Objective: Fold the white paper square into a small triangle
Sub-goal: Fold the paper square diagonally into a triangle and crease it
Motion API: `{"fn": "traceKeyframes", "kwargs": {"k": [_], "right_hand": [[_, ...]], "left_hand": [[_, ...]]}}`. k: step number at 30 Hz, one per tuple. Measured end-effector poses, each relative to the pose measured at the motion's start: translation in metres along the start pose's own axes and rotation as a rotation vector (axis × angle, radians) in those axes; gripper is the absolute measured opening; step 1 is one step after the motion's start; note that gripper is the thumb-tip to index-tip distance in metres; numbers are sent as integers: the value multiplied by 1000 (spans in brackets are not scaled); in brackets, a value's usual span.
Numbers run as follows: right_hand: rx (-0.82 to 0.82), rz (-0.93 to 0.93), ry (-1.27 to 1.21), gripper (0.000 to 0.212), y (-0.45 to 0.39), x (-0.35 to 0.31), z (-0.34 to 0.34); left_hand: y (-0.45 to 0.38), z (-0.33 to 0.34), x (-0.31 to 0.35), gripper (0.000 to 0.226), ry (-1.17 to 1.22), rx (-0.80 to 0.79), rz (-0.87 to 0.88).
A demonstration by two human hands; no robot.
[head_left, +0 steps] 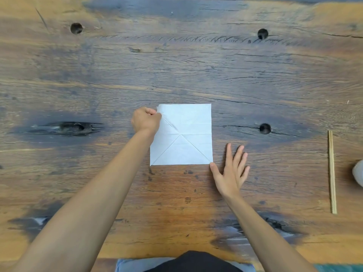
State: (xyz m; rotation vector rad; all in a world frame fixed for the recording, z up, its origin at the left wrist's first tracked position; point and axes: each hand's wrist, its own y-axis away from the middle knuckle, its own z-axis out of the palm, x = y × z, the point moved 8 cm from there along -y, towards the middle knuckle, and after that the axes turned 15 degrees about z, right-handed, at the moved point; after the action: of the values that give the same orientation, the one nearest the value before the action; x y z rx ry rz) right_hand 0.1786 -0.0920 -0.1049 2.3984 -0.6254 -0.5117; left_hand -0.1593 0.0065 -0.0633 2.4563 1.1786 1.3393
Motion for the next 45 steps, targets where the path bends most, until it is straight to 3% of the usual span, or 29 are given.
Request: {"fn": "traceKeyframes", "kwargs": {"k": [4,10,15,22,32,45], "right_hand": [[-7,2,14,87,-1,0,0],[-21,-8,18,86,0,-2,1],[-33,0,17,88,-2,-3,2],[-30,7,8,89,1,-6,0],[-4,8,-10,89,4,-8,-2],[53,0,18,93,4,-8,-2]], "left_hand": [[20,-8,24,3,-68,29,260],[91,-9,63,7,-203,81,731],[137,16,74,7,-307,33,955],[148,48,61,19,-352,-126,934],[163,91,42,20,-550,-353,1065],[173,108,29,16,-584,-347,1190]]}}
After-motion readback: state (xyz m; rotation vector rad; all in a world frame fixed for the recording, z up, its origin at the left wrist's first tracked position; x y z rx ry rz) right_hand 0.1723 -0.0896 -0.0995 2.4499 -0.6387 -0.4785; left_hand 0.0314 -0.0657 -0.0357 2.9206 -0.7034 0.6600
